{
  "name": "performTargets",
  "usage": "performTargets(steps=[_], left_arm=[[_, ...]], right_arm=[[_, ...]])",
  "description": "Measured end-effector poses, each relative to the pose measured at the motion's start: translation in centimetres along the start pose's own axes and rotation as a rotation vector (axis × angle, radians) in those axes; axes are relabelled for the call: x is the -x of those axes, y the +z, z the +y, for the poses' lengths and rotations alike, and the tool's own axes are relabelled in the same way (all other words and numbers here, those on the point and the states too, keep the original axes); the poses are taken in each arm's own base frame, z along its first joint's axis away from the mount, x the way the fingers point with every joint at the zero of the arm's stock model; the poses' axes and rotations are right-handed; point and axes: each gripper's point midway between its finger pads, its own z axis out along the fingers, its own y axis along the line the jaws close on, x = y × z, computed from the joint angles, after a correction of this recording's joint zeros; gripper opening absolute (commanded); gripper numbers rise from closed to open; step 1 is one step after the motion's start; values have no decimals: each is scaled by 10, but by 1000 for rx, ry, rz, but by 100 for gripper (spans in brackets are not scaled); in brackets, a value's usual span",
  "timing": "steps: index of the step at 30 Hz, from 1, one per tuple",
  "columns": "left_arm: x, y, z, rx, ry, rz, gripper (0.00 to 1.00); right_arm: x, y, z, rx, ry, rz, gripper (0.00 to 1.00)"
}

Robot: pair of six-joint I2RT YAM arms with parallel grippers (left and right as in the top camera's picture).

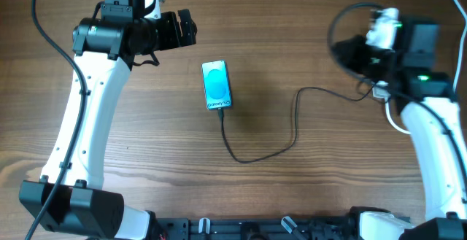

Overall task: Plug charger to phone and switch on socket
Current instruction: 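Release the phone and raise both grippers away from it, then move the right gripper to the power strip's rocker switch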

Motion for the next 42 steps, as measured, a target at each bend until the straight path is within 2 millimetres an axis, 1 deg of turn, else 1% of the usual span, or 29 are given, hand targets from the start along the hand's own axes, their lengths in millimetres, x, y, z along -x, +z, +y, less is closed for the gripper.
performTargets(steps=[3,4,5,6,8,9,11,12,14,16,19,21,24,27,29,32,38,40,42], left_arm=[[0,0,0,0,0,0,100],[0,0,0,0,0,0,100],[0,0,0,0,0,0,100],[0,0,0,0,0,0,100],[0,0,0,0,0,0,100],[0,0,0,0,0,0,100],[0,0,0,1,0,0,100],[0,0,0,1,0,0,100],[0,0,1,3,0,-1,100],[0,0,1,4,0,-1,100],[0,0,1,4,0,-1,100],[0,0,1,4,0,-1,100],[0,0,1,4,0,-1,100],[0,0,1,4,0,-1,100],[0,0,1,4,0,-1,100],[0,0,1,4,0,-1,100],[0,0,1,4,0,-1,100],[0,0,1,4,0,-1,100],[0,0,1,4,0,-1,100]], right_arm=[[20,-21,-40,-66,62,-42,4],[28,-28,-51,-84,79,-60,4],[32,-32,-58,-97,80,-71,4],[51,-48,-77,-134,110,-121,4],[65,-58,-93,-159,133,-155,4],[75,-63,-104,-175,148,-183,4],[86,-69,-126,-203,180,-219,4],[89,-69,-143,-226,206,-228,4],[89,-62,-169,-254,251,-218,4],[88,-48,-190,-267,284,-198,4],[79,-23,-223,-283,340,-154,4],[74,-9,-238,-289,357,-134,4],[67,9,-255,-293,376,-108,4],[64,21,-267,-293,382,-101,4],[58,32,-277,-294,391,-85,4],[52,43,-286,-289,401,-71,4],[50,53,-290,-270,394,-67,4],[49,55,-289,-267,387,-61,4],[47,62,-285,-260,376,-49,4]])
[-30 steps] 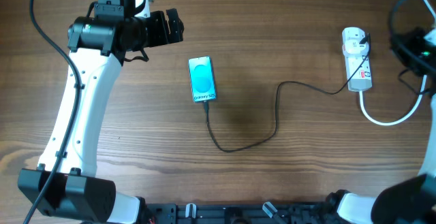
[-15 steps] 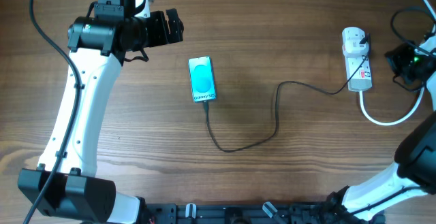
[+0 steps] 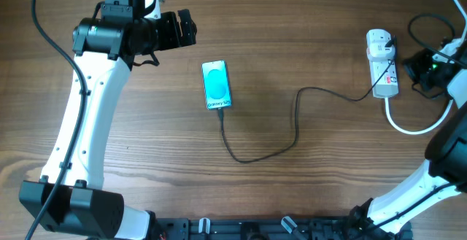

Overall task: Plug charger to phone and switch on socket
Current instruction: 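Move the right gripper to the power strip's rocker switch, then press the rocker switch beside the plug down with the right gripper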

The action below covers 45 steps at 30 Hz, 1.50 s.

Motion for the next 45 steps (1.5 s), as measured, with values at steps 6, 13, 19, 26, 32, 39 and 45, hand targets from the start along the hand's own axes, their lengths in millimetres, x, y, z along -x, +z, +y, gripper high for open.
performTargets(steps=[6,13,19,26,32,39,45], left_arm=[[0,0,0,0,0,0,100],[0,0,0,0,0,0,100],[0,0,0,0,0,0,100],[0,0,0,0,0,0,100],[0,0,0,0,0,0,100],[0,0,0,0,0,0,100],[0,0,0,0,0,0,100]], right_arm=[[-14,15,5,2,-33,42,4],[-14,16,5,3,-38,41,4],[-12,16,5,5,-63,36,4],[-12,19,6,4,-93,33,4],[-9,24,10,5,-112,31,4],[-11,24,14,-6,-133,43,4],[-13,23,11,-30,-87,57,4]])
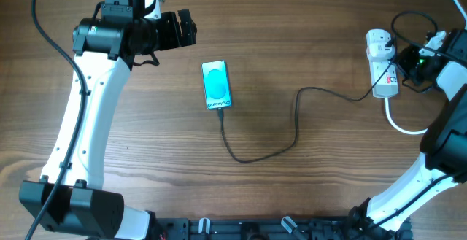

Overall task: Plug charger to phone and switch on socket
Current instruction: 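Press the rocker switch beside the plug down with the right gripper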

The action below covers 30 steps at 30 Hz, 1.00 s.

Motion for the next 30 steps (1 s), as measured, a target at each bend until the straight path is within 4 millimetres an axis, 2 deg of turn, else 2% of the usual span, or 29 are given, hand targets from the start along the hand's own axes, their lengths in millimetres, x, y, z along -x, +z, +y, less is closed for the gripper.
performTargets(steps=[30], left_arm=[[0,0,0,0,0,0,100]], right_arm=[[-10,-2,2,-47,133,39,4]])
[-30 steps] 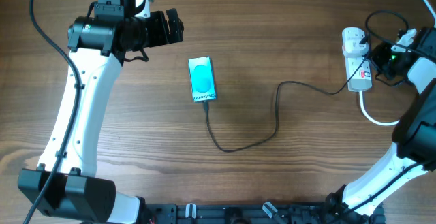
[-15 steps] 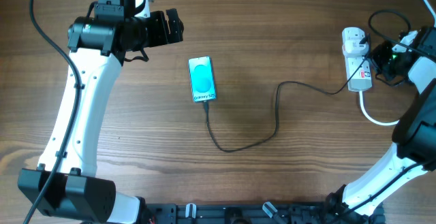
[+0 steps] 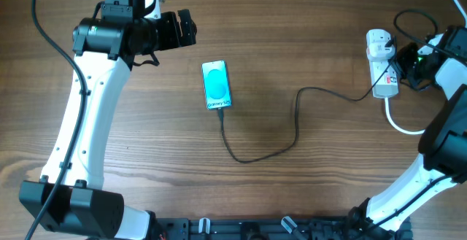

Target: Plug charger to phone and switch on socket

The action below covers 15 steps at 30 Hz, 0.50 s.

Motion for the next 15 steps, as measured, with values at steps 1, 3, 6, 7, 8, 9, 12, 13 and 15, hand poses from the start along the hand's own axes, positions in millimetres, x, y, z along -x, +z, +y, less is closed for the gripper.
performTargets(steps=[1,3,6,7,8,9,12,13,15], left_arm=[[0,0,0,0,0,0,100],[0,0,0,0,0,0,100],[0,0,0,0,0,0,100],[0,0,0,0,0,0,100],[0,0,0,0,0,0,100],[0,0,0,0,0,0,100],[0,0,0,0,0,0,100],[0,0,0,0,0,0,100],[0,0,0,0,0,0,100]], right_arm=[[0,0,0,-1,11,-1,4],[1,-3,-4,-8,42,0,4],[-5,-16,-22,-41,112,24,4],[-8,-22,-30,-56,135,30,4],[-10,-29,-36,-67,153,30,4],[-8,-38,-38,-70,160,19,4],[7,-87,-5,18,81,-69,4],[8,-109,18,77,29,-98,4],[2,-144,53,170,-60,-128,4]])
